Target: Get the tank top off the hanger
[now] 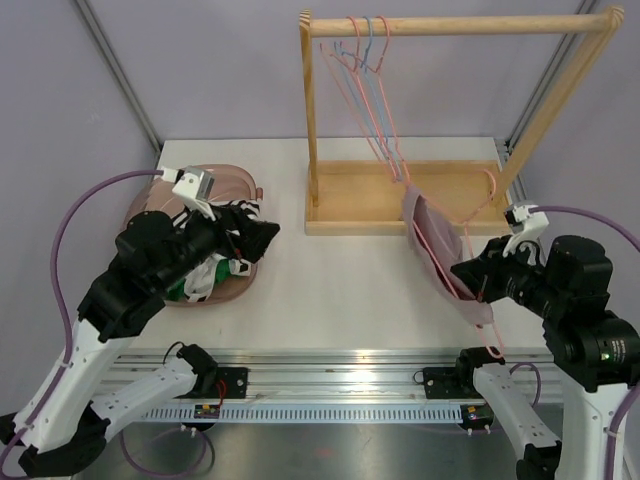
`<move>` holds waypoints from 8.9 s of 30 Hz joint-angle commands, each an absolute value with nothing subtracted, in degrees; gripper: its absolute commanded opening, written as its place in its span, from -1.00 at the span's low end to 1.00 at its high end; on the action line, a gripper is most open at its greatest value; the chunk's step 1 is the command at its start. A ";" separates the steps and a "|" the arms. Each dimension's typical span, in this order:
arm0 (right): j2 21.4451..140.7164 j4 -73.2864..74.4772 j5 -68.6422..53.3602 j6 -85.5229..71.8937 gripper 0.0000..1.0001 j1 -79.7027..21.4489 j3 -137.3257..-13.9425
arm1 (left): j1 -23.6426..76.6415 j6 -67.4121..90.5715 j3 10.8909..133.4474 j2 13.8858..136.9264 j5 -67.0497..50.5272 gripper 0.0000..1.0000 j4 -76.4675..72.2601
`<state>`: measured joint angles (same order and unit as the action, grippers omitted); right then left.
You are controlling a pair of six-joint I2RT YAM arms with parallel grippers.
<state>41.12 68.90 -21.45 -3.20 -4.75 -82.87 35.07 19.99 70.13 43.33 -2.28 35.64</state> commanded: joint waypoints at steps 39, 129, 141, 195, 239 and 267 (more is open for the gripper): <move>41.22 57.65 -58.36 -9.76 -1.00 -11.78 -79.19 | 71.10 12.21 76.20 65.30 30.49 -0.70 20.48; 93.14 45.08 14.76 -10.81 -1.00 -23.81 -128.11 | 70.49 27.33 55.64 37.18 37.97 0.98 51.86; 101.69 49.13 20.83 -10.02 -1.00 -29.18 -133.95 | 70.49 27.25 55.37 37.97 37.71 0.98 51.94; 33.93 48.43 -6.77 -15.91 0.99 -29.18 -73.13 | 79.54 29.53 61.70 98.78 16.26 0.98 12.92; 32.60 47.73 -8.79 -13.54 0.99 -29.18 -80.33 | 56.81 32.00 78.48 60.03 43.69 -1.00 58.36; 35.42 46.49 -8.45 -12.57 0.99 -29.18 -80.33 | 6.77 15.38 94.04 71.63 17.40 0.97 55.81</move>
<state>34.41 47.86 -9.15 -13.76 -28.88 -79.11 7.68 15.53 93.32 74.08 16.97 58.26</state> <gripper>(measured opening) 0.993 0.948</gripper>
